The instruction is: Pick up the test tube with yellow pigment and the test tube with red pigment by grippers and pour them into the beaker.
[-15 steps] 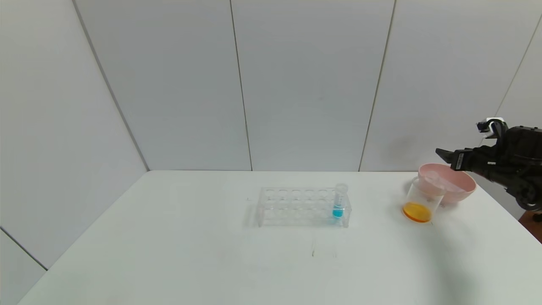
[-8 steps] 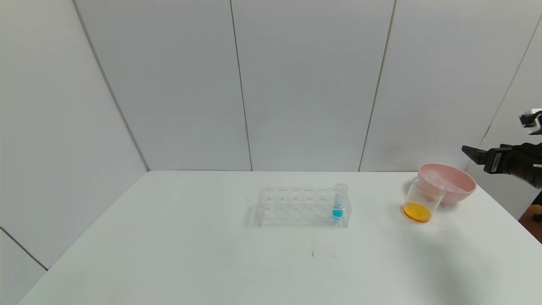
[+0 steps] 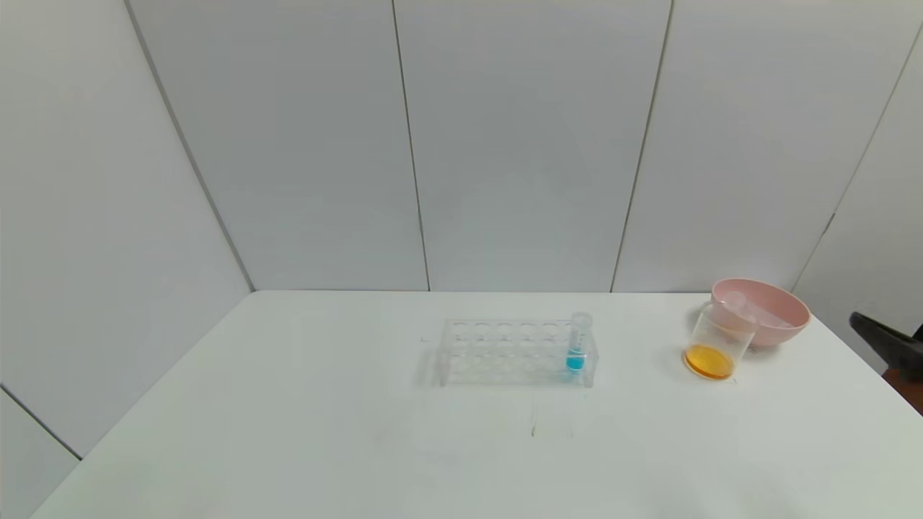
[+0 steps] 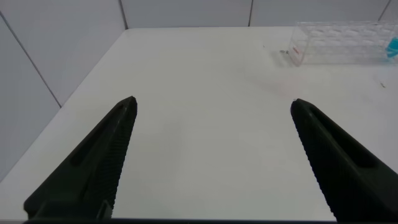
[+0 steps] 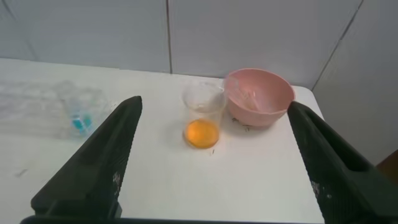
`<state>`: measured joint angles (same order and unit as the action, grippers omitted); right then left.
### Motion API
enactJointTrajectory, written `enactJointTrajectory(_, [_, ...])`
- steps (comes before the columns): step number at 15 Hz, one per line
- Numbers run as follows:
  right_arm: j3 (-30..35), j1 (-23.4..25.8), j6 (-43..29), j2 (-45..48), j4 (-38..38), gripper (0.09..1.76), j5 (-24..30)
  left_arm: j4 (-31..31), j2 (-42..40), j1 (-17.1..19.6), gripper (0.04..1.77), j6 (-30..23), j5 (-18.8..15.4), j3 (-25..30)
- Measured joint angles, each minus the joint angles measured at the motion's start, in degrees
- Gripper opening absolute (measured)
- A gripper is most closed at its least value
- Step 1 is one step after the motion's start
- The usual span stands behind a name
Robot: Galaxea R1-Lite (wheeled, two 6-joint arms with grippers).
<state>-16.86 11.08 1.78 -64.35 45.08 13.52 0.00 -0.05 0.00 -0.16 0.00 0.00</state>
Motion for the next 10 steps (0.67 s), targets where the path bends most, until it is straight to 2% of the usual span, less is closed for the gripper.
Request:
enactJointTrajectory(5, [13.4,-4.2,-0.3,25.8,-3.8,1.69,-2.3,0.0,0.0,0.0,1.76,0.0,0.0,0.0])
enactJointTrajectory(10, [16.5,-10.9,4.3,45.3,-14.2,1.7,-7.9,0.0,0.0,0.0,1.76,0.0,0.0,0.0])
